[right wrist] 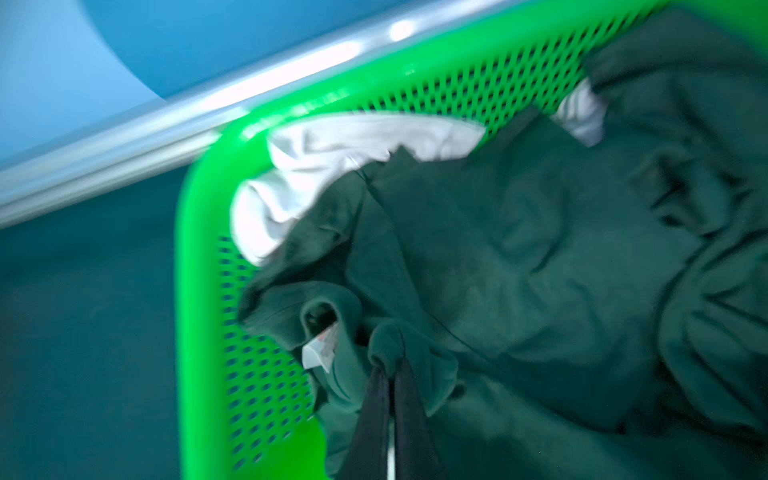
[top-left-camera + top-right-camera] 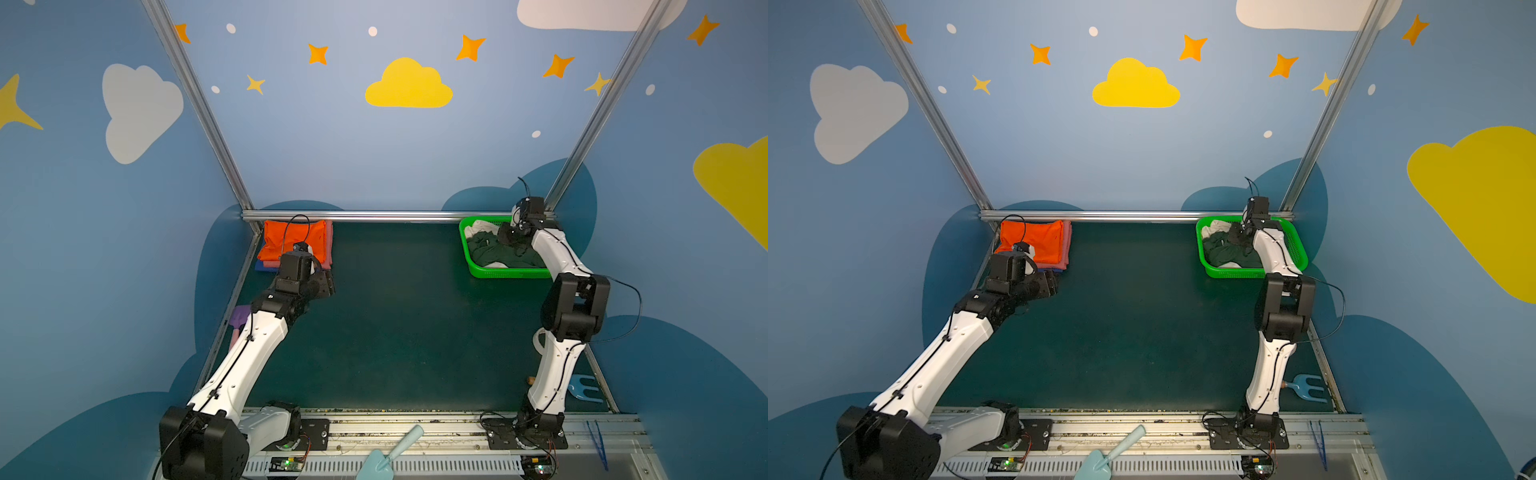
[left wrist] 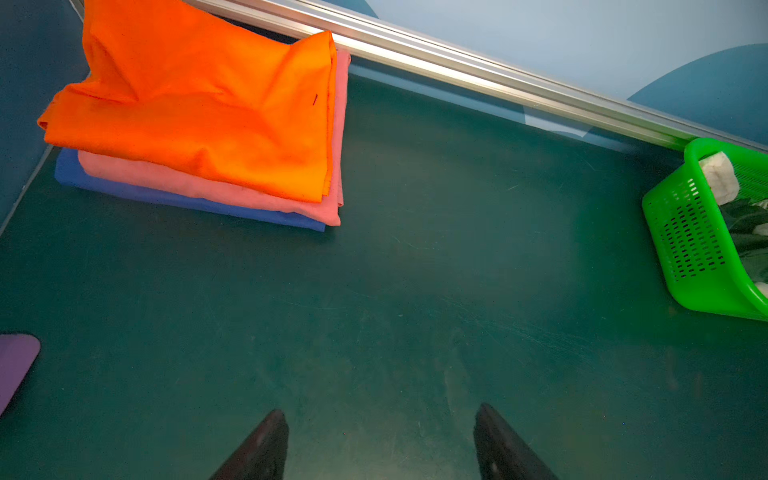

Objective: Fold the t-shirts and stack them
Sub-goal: 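Reach the right gripper into the green basket and grasp the dark green shirt, then lift the dark green shirt out of the basket with the right gripper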

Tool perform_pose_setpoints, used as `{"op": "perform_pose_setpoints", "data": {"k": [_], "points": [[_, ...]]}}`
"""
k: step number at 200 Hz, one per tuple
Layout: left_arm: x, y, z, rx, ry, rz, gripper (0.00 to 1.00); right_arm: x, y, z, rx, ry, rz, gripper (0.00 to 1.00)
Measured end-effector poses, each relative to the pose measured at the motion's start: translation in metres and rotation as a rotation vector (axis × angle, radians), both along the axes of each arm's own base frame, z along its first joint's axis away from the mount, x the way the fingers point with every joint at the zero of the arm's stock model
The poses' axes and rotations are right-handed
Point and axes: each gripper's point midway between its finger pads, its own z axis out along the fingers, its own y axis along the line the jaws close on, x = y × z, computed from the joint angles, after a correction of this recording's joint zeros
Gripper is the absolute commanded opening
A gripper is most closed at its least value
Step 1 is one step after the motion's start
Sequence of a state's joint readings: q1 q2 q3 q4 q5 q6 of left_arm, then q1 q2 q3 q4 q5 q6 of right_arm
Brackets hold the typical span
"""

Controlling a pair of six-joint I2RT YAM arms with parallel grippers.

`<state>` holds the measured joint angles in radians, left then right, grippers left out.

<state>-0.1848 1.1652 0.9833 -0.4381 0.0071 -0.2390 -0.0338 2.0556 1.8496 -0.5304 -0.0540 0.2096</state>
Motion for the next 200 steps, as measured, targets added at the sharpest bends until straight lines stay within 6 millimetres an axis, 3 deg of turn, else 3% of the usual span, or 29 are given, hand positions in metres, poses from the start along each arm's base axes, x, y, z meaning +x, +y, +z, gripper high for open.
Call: {"op": "perform_pose_setpoints", "data": {"k": [43, 73, 114, 148, 200], "points": [[-0.001, -0.003, 0.001, 0.002, -0.004, -0.01, 0.72, -0.025, 0.011, 0.06, -0.002, -0.161, 0.017, 0.0], [-0.001, -0.005, 0.002, 0.002, -0.005, -0.017, 0.72, -0.05, 0.03, 0.101, -0.017, -0.282, 0.051, 0.0], [-0.003, -0.007, 0.005, 0.003, -0.015, -0.026, 0.71, -0.087, 0.065, 0.186, -0.064, -0.504, 0.141, 0.0], [-0.004, -0.01, 0.004, 0.004, -0.014, -0.036, 0.72, -0.122, 0.079, 0.25, -0.093, -0.674, 0.19, 0.0], [-0.004, -0.013, 0.004, 0.007, -0.015, -0.047, 0.71, -0.168, 0.104, 0.308, -0.112, -0.826, 0.283, 0.0]]}}
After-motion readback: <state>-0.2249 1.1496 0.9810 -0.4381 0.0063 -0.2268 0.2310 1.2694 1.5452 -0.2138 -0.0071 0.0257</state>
